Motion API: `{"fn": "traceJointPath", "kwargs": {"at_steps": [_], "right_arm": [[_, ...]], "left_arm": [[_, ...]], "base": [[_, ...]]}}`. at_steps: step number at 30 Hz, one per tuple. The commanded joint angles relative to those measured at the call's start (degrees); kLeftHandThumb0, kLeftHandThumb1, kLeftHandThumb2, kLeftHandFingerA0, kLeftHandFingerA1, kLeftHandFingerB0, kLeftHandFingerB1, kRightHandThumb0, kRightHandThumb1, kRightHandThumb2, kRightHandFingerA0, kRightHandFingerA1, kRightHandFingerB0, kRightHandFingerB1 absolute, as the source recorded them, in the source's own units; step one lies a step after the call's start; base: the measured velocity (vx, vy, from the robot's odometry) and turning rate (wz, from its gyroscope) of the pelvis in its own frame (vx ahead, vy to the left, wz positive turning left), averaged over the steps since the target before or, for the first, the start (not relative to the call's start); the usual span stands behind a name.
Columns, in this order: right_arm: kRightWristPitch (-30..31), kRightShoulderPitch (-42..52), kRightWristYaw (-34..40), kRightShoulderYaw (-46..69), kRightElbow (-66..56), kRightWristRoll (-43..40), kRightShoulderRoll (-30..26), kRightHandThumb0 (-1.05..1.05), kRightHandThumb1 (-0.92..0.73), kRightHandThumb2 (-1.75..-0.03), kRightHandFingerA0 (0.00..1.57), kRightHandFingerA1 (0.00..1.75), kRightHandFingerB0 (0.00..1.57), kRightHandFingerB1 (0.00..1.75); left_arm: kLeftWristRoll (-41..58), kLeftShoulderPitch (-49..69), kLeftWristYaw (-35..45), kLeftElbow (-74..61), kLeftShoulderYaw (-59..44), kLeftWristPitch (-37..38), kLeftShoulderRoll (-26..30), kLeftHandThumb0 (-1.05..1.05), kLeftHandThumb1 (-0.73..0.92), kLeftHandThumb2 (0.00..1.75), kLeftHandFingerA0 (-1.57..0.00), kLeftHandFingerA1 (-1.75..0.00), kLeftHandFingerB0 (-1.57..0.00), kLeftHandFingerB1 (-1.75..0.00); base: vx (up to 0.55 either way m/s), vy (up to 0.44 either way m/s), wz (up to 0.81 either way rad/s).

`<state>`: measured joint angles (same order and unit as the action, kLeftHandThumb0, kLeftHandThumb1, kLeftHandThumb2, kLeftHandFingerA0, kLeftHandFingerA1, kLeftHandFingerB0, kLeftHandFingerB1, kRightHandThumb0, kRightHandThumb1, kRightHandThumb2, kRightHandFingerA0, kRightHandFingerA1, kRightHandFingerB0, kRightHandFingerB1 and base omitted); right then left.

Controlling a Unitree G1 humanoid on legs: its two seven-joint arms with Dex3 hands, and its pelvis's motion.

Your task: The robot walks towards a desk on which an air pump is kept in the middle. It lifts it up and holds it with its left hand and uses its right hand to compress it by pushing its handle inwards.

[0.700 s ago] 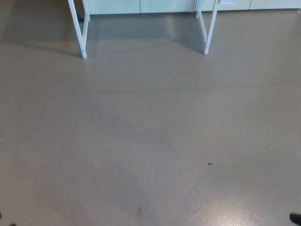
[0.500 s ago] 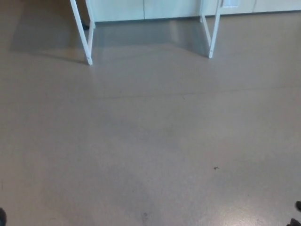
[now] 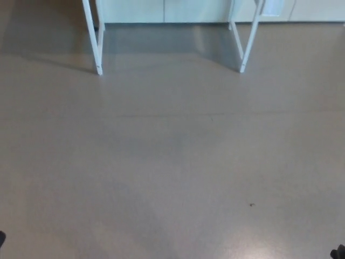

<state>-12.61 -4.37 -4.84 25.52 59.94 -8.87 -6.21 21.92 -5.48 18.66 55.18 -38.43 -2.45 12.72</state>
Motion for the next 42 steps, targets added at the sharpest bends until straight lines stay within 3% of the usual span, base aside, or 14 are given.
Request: {"fn": "traceJointPath", "kwargs": {"at_steps": [1, 19, 33, 42], "right_arm": [[-2.5, -0.1, 0.2, 0.1, 0.3, -1.7, -0.6, -0.12, -0.65, -0.59, 0.64, 0.43, 0.56, 0.4], [-4.1, -0.4, 0.3, -0.4, 1.7, -2.5, -0.4, -0.13, -0.65, -0.59, 0.63, 0.43, 0.55, 0.4], [-4.4, -0.8, 1.2, -1.0, 2.6, -2.6, -0.7, -0.16, -0.62, -0.58, 0.68, 0.44, 0.57, 0.4], [-4.6, -0.6, 0.9, -0.9, 2.8, -3.5, -0.4, -0.17, -0.62, -0.58, 0.68, 0.45, 0.57, 0.41]], "left_arm": [[2.2, 0.8, 2.9, -0.3, 0.7, 0.2, 0.4, -0.13, 0.84, 0.64, -0.33, -0.4, -0.22, -0.29], [3.9, 1.0, 4.5, 0.2, 1.5, 1.2, 0.9, -0.16, 0.85, 0.68, -0.3, -0.4, -0.21, -0.3], [4.2, 1.3, 4.0, -0.3, 2.2, 1.2, 1.0, -0.15, 0.85, 0.65, -0.35, -0.4, -0.24, -0.3], [4.5, 1.3, 4.7, -0.1, 2.7, 1.6, 1.2, -0.2, 0.84, 0.71, -0.26, -0.4, -0.17, -0.3]], "base": [[0.24, 0.057, 0.02], [0.31, -0.108, 0.06], [0.41, 0.147, -0.06], [0.46, -0.041, 0.29]]}}
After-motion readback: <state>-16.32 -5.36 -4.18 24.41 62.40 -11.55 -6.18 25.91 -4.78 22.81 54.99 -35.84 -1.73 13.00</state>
